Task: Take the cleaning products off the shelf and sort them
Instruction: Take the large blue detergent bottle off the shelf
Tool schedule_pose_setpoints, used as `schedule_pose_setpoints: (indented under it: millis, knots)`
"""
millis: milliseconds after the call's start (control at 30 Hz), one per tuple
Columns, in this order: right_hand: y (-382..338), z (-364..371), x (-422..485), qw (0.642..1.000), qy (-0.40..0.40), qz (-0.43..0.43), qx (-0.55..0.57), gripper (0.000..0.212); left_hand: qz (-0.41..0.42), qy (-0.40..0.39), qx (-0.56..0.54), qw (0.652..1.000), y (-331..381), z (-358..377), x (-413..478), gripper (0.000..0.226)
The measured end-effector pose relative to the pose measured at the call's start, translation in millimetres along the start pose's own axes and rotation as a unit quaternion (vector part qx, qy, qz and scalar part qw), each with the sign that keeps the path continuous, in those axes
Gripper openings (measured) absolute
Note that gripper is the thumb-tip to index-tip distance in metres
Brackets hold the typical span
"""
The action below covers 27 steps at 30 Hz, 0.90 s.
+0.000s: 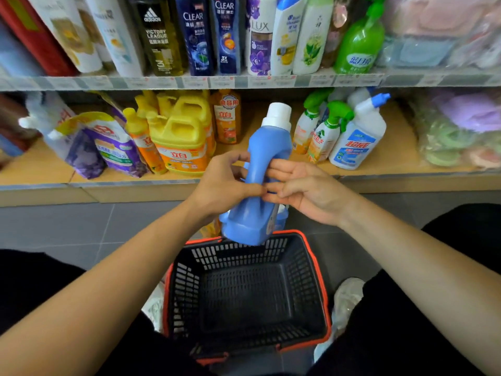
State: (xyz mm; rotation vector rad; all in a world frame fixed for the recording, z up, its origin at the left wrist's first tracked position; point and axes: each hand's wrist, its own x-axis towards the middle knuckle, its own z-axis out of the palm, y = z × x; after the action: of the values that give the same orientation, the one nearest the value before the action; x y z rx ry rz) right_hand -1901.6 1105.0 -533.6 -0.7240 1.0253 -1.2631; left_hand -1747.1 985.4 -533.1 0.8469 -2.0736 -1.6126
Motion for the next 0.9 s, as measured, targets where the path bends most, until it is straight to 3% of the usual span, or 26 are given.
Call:
schedule_pose_setpoints:
  millis: [233,300,367,400,467,567,633,900]
  knots:
    - [4.4,-5.4,5.2,0.993,0.041,0.034,-0.109,0.050,-0.052,0.003,-0.103,0.993,-3.8,-2.3,-10.6,0.035]
    - [5.5,-12.9,4.6,0.982,0.109,0.006,-0.152,0.034,-0.057,0.010,-0.104,0.993,-2.1,-4.9,-11.1,0.030]
    - [15.7,-20.8,4.5,0.944,0.227,-0.052,-0.235,0.022,-0.050,0.008,-0.100,0.994,-1.2,-11.6,-11.8,0.025]
    - [23.4,-22.7,4.7,0.914,0.274,-0.079,-0.289,0.024,-0.045,0.007,-0.103,0.994,-1.1,-16.1,-12.0,0.024]
    - [41.3,-18.4,6.1,0.874,0.294,-0.119,-0.367,0.046,-0.027,0.012,-0.114,0.993,-1.1,-24.8,-11.5,0.016]
    - [64.8,-2.9,10.8,0.886,0.228,-0.142,-0.378,0.084,-0.011,0.038,-0.154,0.987,-0.6,-33.2,-11.2,0.007]
    - [76.9,9.2,17.1,0.887,0.184,-0.159,-0.393,0.095,-0.001,0.055,-0.188,0.981,1.2,-34.5,-12.3,0.010]
    - [93.9,27.5,17.1,0.923,0.198,-0.184,-0.274,0.094,0.053,0.048,-0.255,0.964,9.4,-38.1,-13.3,0.007]
